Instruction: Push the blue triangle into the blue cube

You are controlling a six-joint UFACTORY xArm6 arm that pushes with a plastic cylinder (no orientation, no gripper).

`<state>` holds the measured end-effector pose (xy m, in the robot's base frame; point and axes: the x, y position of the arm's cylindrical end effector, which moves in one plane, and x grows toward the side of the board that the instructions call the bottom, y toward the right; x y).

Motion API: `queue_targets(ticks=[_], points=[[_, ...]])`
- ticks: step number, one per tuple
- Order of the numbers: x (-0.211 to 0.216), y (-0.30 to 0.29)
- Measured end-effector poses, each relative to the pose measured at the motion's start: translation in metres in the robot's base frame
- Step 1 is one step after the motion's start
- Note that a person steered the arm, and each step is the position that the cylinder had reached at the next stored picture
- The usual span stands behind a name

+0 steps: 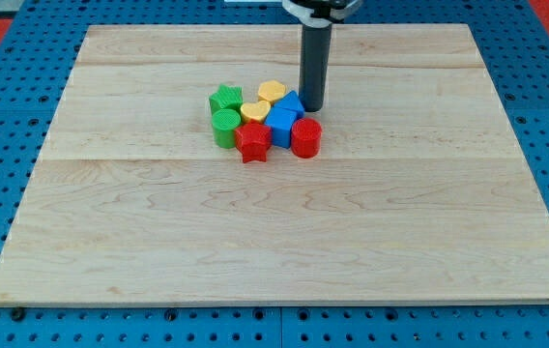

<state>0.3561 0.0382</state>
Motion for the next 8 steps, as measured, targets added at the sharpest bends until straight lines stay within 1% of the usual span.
queue_targets(ticks=[1,2,3,4,5,8], points=[[-0.004,-0.004],[-0.022,0.013],[-0.03,-0.002],[-0.03,-0.024],[-0.034,-0.025],[-0.025,-0.026]])
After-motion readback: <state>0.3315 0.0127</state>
